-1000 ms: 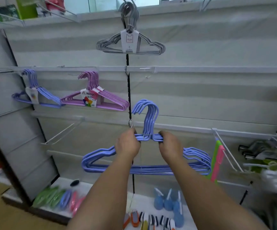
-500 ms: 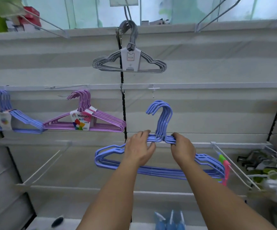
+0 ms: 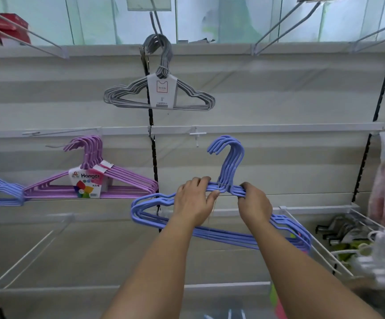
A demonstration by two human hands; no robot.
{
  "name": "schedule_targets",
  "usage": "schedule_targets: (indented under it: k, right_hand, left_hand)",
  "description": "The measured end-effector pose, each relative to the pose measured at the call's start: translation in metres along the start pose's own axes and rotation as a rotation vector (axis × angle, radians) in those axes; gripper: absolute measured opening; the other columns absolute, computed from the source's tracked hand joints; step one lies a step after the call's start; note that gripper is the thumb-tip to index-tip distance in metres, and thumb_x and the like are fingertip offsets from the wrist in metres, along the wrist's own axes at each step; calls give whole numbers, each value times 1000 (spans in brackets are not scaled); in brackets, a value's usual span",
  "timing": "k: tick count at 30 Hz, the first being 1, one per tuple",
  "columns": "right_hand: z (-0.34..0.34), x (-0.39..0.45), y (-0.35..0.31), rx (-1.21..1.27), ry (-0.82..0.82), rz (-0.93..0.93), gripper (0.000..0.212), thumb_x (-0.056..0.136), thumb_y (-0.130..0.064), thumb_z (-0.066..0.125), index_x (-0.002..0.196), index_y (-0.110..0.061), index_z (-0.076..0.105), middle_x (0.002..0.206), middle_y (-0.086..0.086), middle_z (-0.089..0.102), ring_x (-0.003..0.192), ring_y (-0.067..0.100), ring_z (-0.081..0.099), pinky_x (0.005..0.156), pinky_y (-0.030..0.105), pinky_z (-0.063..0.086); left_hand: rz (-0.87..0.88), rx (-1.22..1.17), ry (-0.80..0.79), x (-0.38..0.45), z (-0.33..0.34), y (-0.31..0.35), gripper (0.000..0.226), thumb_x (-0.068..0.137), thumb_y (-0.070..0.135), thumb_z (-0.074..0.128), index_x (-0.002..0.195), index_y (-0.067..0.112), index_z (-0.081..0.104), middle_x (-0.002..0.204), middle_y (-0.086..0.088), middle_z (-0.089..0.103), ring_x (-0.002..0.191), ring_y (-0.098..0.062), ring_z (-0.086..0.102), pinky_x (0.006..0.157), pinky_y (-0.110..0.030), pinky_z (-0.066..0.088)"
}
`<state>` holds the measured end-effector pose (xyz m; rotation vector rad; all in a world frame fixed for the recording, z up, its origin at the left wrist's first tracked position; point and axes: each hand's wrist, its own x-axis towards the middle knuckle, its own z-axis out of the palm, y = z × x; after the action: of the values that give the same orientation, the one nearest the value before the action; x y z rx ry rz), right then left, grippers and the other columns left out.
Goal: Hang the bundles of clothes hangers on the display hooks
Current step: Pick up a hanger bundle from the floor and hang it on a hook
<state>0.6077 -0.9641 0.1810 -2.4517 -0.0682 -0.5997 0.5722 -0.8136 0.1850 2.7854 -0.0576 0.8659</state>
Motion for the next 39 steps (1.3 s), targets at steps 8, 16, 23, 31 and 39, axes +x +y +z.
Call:
schedule_targets:
  k: [8, 16, 23, 31, 39]
  right_hand:
    - [-1, 32, -15, 5, -16, -62, 22, 92, -7, 43, 103, -17, 59, 98, 8, 65, 84, 31, 56, 63, 31, 36]
    - [14, 45, -30, 24, -57, -41, 21, 92, -5, 43, 99, -18, 58, 94, 7, 65, 73, 25, 49, 62, 30, 37]
    - [36, 50, -39, 97, -87, -6, 15, 97, -14, 46, 105, -19, 59, 98, 6, 65, 75, 25, 49, 63, 30, 36]
    - [60, 51, -48, 139, -168, -43, 13, 96, -10, 46, 99, -16, 57, 95, 9, 66, 73, 26, 50, 61, 31, 36]
    - [64, 59, -53, -8, -187, -96, 17, 92, -4, 42, 94, -18, 50, 99, 9, 65, 75, 28, 49, 63, 31, 36]
  left_hand:
    - [-84, -2, 62, 22, -2, -4, 48, 98, 47, 35, 137, 21, 41, 131, -2, 51, 118, -23, 46, 97, -37, 32]
    - [-98, 35, 64, 34, -1, -23, 47, 98, 47, 35, 137, 21, 42, 129, -2, 52, 117, -23, 47, 96, -36, 33]
    - [-69, 124, 81, 40, -2, -41, 48, 98, 50, 33, 135, 23, 42, 128, 0, 53, 117, -21, 47, 97, -34, 33]
    - [-63, 219, 93, 39, -1, -60, 48, 97, 52, 33, 131, 23, 47, 122, 2, 56, 112, -20, 50, 92, -31, 33]
    - [-173, 95, 23, 34, 16, -69, 48, 99, 49, 30, 136, 21, 42, 127, 0, 52, 115, -21, 49, 92, -34, 35]
